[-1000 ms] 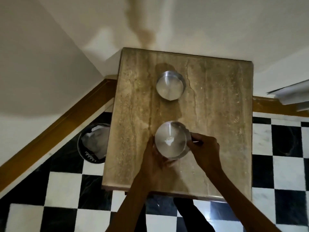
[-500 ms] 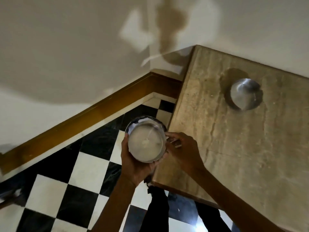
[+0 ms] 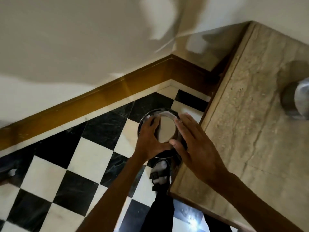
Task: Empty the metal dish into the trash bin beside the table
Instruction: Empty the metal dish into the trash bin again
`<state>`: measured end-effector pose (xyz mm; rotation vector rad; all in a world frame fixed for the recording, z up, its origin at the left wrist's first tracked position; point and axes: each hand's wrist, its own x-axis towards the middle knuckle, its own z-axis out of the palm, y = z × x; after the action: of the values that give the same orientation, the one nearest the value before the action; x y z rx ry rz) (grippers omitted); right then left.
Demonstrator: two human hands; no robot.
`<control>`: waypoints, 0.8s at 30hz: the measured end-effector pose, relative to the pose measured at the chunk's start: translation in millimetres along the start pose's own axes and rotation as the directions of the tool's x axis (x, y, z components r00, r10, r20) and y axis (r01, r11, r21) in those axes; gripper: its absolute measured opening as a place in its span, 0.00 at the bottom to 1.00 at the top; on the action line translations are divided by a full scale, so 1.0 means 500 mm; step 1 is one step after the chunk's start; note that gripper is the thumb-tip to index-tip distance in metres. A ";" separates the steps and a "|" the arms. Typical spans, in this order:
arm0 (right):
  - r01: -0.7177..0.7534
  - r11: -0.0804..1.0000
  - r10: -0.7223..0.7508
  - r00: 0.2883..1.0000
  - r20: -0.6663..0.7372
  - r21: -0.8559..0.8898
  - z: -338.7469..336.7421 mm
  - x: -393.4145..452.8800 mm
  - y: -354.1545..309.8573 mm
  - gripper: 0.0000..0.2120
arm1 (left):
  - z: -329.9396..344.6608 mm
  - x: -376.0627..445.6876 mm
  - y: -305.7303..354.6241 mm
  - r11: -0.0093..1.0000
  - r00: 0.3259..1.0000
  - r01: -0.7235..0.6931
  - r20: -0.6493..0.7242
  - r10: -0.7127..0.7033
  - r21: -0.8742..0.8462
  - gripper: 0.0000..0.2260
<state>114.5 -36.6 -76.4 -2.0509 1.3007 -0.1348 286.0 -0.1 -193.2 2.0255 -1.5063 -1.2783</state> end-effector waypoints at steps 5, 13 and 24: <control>0.168 0.944 -0.143 0.984 0.105 -0.283 0.022 -0.011 -0.009 0.40 | -0.037 -0.019 0.007 0.949 0.953 -0.293 -0.044 0.299 0.115 0.54; 0.210 0.932 -0.177 0.975 0.137 -0.296 0.020 0.005 -0.023 0.37 | -0.061 -0.027 0.030 0.942 0.939 -0.328 -0.083 0.334 0.072 0.49; 0.253 0.901 -0.163 0.950 0.265 -0.351 0.036 -0.012 -0.026 0.38 | -0.061 -0.020 0.054 0.920 0.917 -0.371 -0.111 0.384 0.125 0.44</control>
<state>129.1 -19.4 -80.6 -2.4506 1.0171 0.2768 293.5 -9.8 -152.8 1.7197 -1.8166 -0.9113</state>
